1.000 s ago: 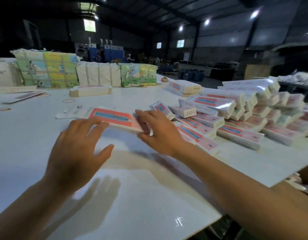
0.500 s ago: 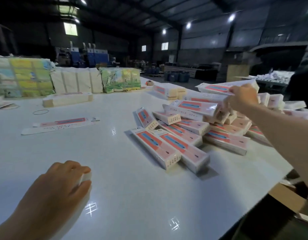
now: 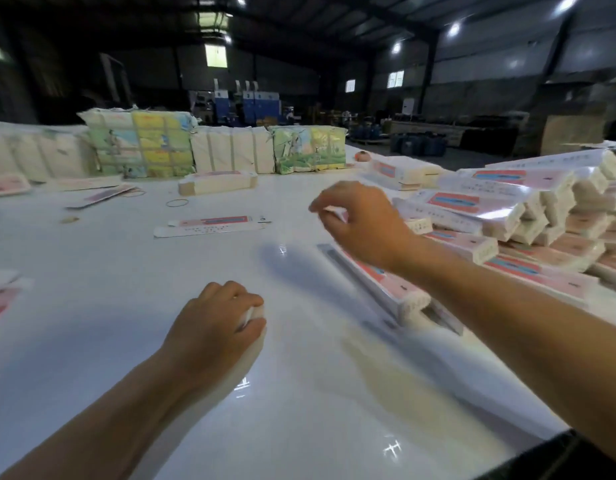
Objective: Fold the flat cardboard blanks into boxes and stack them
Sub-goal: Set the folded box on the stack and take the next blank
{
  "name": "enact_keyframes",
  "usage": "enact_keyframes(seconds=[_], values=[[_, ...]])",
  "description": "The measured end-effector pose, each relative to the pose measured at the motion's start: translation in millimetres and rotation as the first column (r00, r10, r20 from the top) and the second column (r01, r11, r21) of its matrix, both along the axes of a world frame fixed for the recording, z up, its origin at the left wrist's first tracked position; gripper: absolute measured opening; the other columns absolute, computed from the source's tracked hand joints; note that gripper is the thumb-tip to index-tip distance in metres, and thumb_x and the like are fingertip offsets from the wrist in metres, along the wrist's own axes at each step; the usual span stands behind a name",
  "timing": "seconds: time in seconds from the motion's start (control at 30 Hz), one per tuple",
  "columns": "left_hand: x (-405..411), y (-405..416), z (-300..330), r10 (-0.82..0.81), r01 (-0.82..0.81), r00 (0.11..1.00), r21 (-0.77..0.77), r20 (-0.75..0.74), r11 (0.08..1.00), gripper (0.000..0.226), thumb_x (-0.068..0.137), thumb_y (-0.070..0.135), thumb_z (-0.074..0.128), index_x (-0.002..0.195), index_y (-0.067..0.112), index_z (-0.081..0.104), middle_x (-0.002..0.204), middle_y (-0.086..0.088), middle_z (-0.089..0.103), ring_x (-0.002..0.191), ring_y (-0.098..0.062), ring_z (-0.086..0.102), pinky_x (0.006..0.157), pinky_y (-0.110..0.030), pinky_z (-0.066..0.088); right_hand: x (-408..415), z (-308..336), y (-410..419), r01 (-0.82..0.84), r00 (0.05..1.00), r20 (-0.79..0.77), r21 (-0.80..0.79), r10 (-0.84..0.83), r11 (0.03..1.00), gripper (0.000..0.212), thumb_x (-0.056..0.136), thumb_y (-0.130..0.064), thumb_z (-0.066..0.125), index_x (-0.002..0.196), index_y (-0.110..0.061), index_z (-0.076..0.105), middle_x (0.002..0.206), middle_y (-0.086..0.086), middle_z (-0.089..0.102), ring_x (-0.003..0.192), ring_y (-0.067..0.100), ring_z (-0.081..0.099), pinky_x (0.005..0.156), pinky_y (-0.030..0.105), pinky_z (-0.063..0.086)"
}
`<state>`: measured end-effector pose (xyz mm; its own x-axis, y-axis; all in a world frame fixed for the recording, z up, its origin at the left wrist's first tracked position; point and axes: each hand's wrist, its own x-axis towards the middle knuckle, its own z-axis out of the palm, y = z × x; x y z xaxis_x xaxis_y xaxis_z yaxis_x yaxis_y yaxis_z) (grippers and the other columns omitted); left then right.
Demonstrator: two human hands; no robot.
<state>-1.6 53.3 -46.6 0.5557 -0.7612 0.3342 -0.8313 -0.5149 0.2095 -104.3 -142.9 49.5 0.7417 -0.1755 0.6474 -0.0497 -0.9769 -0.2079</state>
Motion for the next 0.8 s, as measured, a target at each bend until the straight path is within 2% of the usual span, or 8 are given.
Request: enact_keyframes(seconds=[0.13, 0.33, 0.43, 0.53, 0.6, 0.67, 0.7, 0.8], values=[[3.1, 1.0, -7.4, -0.005, 0.004, 0.998, 0.006, 0.061, 1.000, 0.039, 0.092, 0.044, 0.035, 0.123, 0.032, 0.055, 0.122, 0.011, 0.051, 0.111, -0.013, 0.041, 0.089, -0.024, 0.035, 25.6, -79.6, 42.1, -0.036, 0.930, -0.365, 0.006, 0.036, 0.999, 0.026, 0.093, -0.017, 0.047, 0.106, -0.007, 0.067, 0.114, 0.011, 0.062, 0.108, 0.027, 0.054, 0.092, 0.034, 0.042], [2.4, -0.3, -4.9, -0.001, 0.001, 1.000, 0.011, -0.002, 1.000, 0.036, 0.093, 0.038, 0.045, 0.126, 0.028, 0.055, 0.126, 0.005, 0.050, 0.116, -0.016, 0.040, 0.096, -0.032, 0.037, 29.8, -102.2, 40.7, -0.052, 0.951, -0.302, 0.041, 0.062, 0.998, 0.027, 0.096, -0.021, 0.046, 0.112, -0.013, 0.066, 0.113, 0.005, 0.062, 0.107, 0.025, 0.052, 0.089, 0.027, 0.038], [5.7, 5.1, 3.4, 0.007, -0.012, 0.980, -0.020, -0.199, 1.000, 0.036, 0.092, 0.038, 0.049, 0.126, 0.027, 0.055, 0.128, 0.003, 0.050, 0.120, -0.017, 0.041, 0.102, -0.034, 0.034, 29.9, -101.7, 40.3, -0.044, 0.954, -0.295, 0.060, 0.059, 0.997, 0.024, 0.093, -0.019, 0.050, 0.108, -0.015, 0.069, 0.112, 0.004, 0.063, 0.106, 0.024, 0.053, 0.088, 0.027, 0.039], [28.4, 27.5, 26.5, 0.112, -0.171, 0.907, -0.112, -0.406, 0.979, 0.037, 0.088, 0.037, 0.056, 0.123, 0.025, 0.057, 0.129, 0.002, 0.051, 0.116, -0.018, 0.049, 0.101, -0.036, 0.039, 29.4, -101.3, 38.5, -0.070, 0.959, -0.270, 0.073, 0.087, 0.995, 0.018, 0.091, -0.013, 0.054, 0.100, -0.015, 0.070, 0.106, 0.004, 0.064, 0.102, 0.026, 0.055, 0.086, 0.030, 0.042], [58.0, 56.8, 45.0, 0.258, -0.308, 0.876, -0.062, -0.407, 0.949, 0.040, 0.085, 0.036, 0.059, 0.123, 0.022, 0.056, 0.129, 0.000, 0.052, 0.109, -0.021, 0.054, 0.093, -0.033, 0.045, 30.5, -101.1, 37.1, -0.090, 0.957, -0.269, 0.072, 0.106, 0.993, 0.017, 0.089, -0.010, 0.056, 0.097, -0.015, 0.071, 0.104, 0.004, 0.065, 0.101, 0.027, 0.056, 0.087, 0.033, 0.043], [92.5, 97.2, 59.9, 0.478, -0.475, 0.832, 0.084, -0.280, 0.876, 0.042, 0.081, 0.038, 0.062, 0.117, 0.016, 0.057, 0.126, -0.007, 0.054, 0.104, -0.026, 0.054, 0.088, -0.032, 0.046, 30.7, -101.5, 36.4, -0.098, 0.956, -0.270, 0.075, 0.115, 0.992, 0.017, 0.089, -0.010, 0.056, 0.095, -0.015, 0.071, 0.104, 0.003, 0.066, 0.102, 0.026, 0.057, 0.088, 0.034, 0.044], [109.6, 119.7, 63.5, 0.595, -0.570, 0.777, 0.169, -0.207, 0.804, 0.046, 0.079, 0.042, 0.063, 0.114, 0.014, 0.055, 0.125, -0.011, 0.053, 0.107, -0.029, 0.051, 0.090, -0.035, 0.045, 30.8, -101.9, 36.1, -0.098, 0.955, -0.273, 0.075, 0.115, 0.992, 0.017, 0.089, -0.010, 0.056, 0.095, -0.016, 0.071, 0.104, 0.003, 0.066, 0.102, 0.026, 0.057, 0.088, 0.034, 0.044], [139.9, 184.8, 56.0, 0.846, -0.770, 0.530, 0.389, -0.052, 0.506, 0.080, 0.067, 0.069, 0.064, 0.122, 0.013, 0.047, 0.127, -0.017, 0.043, 0.118, -0.034, 0.039, 0.100, -0.042, 0.035, 32.1, -102.4, 35.5, -0.099, 0.955, -0.274, 0.074, 0.116, 0.992, 0.017, 0.088, -0.009, 0.057, 0.094, -0.016, 0.071, 0.104, 0.003, 0.066, 0.102, 0.026, 0.057, 0.088, 0.034, 0.044]])
